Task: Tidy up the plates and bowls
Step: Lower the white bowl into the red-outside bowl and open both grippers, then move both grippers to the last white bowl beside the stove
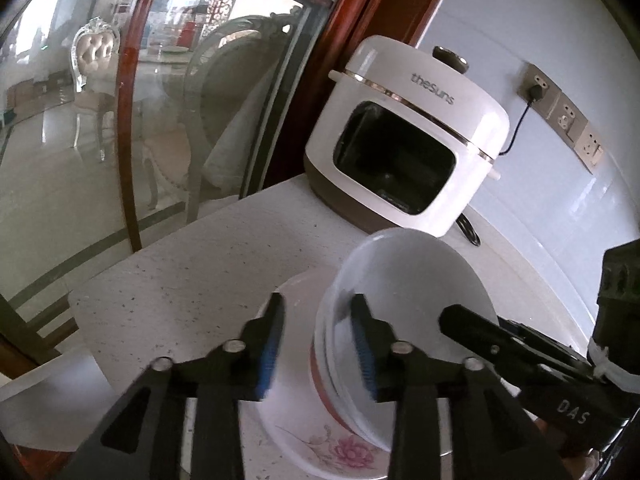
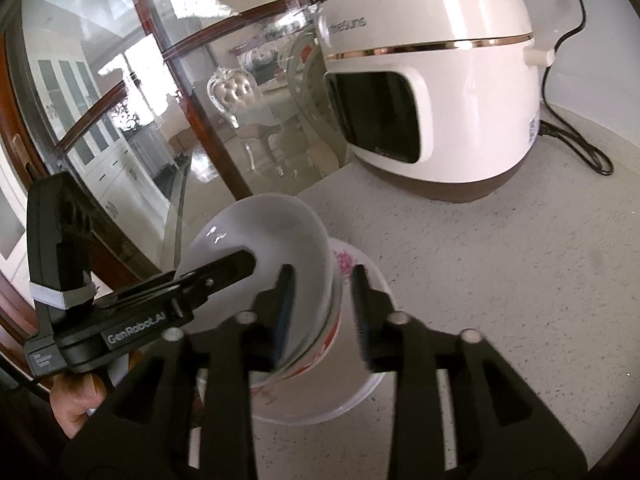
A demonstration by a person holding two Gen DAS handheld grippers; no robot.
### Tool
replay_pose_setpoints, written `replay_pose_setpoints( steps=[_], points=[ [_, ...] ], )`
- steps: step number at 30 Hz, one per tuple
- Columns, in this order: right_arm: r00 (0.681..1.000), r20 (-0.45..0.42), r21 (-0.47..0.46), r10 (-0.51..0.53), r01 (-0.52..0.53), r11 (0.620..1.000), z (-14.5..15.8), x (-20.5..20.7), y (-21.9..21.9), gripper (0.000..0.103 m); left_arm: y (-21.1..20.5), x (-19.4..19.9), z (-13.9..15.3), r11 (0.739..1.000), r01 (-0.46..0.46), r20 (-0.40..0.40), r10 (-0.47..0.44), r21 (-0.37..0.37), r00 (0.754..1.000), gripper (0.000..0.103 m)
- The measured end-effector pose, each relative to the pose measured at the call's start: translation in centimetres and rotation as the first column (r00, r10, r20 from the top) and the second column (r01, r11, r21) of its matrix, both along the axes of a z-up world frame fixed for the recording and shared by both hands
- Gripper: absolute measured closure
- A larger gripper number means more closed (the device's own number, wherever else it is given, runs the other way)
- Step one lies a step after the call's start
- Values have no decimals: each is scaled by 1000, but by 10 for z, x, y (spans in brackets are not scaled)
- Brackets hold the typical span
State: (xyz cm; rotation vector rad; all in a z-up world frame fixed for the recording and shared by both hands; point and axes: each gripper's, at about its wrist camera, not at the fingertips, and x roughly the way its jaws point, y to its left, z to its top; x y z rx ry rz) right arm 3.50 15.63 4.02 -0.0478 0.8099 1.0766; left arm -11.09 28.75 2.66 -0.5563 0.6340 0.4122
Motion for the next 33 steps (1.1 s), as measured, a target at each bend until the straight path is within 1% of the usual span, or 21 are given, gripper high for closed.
replay_pose_setpoints(
  steps=[1,2,3,5,7,12,15,18,21,24,31,33],
  points=[
    [1000,8,4,-16,16,1000,1,1,-2,44,0,-1,1,1000,-7,5,7,5,1000,61],
    [999,18,10,-29,28,1000,3,1,-5,31,0,-2,2,1000,-13,8,13,12,1000,60],
    [999,27,16,-36,35,999,4,1,-7,30,0,-3,4,1000,-18,13,18,20,1000,59],
    [998,40,31,-45,44,999,7,1,-11,30,-2,-5,7,999,-25,23,24,29,999,54],
    [997,47,42,-63,61,997,9,2,-16,27,-3,-7,11,999,-32,38,31,38,999,51],
    [992,77,52,-104,101,994,13,4,-22,26,-10,-11,25,995,-46,65,40,89,997,49],
    [990,69,32,-126,124,992,13,9,-26,25,-14,-11,32,993,-46,78,37,113,996,47],
    [985,55,6,-165,165,986,13,12,-30,24,-26,-9,44,987,-32,97,17,160,995,47],
    [975,46,-12,-217,217,976,17,15,-48,20,-43,-3,54,983,11,120,-33,185,992,46],
    [964,40,-24,-261,262,965,21,17,-72,17,-66,4,61,976,72,127,-100,205,987,44],
    [933,38,-70,-357,359,931,22,15,-126,16,-110,18,63,958,192,117,-220,212,969,42],
    [925,37,-79,-379,380,921,21,11,-141,16,-124,23,60,949,227,108,-255,220,961,42]
  ],
)
